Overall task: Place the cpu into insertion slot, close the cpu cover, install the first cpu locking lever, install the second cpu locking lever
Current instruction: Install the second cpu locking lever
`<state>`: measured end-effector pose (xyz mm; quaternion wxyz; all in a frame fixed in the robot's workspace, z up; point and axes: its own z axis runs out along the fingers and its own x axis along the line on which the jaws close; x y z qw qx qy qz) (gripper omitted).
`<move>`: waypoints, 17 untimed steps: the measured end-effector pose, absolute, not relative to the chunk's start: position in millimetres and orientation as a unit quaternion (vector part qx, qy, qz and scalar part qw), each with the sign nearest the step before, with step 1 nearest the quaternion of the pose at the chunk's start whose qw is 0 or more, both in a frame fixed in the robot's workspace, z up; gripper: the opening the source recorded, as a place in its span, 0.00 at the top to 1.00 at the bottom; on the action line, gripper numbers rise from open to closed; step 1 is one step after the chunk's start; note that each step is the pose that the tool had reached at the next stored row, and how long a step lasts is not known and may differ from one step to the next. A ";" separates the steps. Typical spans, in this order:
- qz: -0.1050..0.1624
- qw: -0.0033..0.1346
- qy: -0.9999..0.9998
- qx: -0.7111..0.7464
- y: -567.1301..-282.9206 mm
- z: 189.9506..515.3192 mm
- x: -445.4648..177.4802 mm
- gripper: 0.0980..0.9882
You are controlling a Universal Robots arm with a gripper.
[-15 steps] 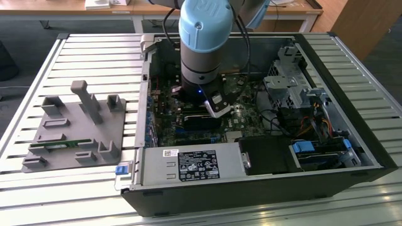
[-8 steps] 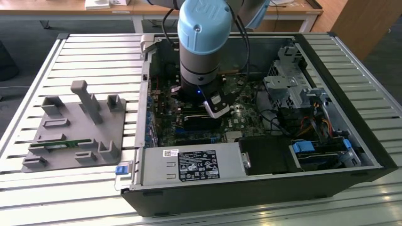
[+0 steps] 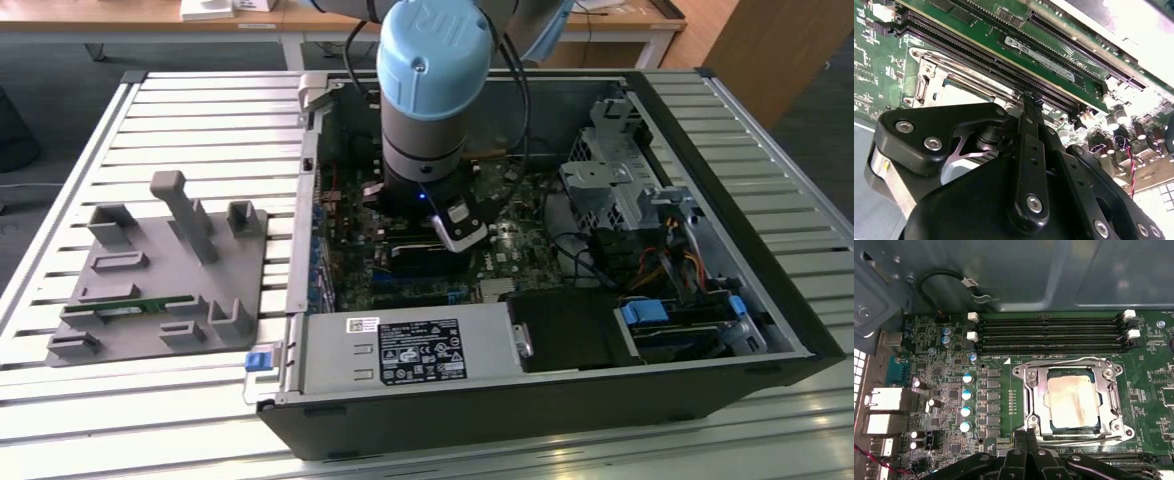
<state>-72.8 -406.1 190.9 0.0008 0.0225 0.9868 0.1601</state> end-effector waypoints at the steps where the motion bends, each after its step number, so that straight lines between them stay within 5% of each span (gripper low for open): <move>1: 0.164 0.001 0.986 0.022 -406.1 189.4 -73.7 0.99; 17: 0.168 0.001 0.985 0.022 -406.1 195.3 -76.7 0.99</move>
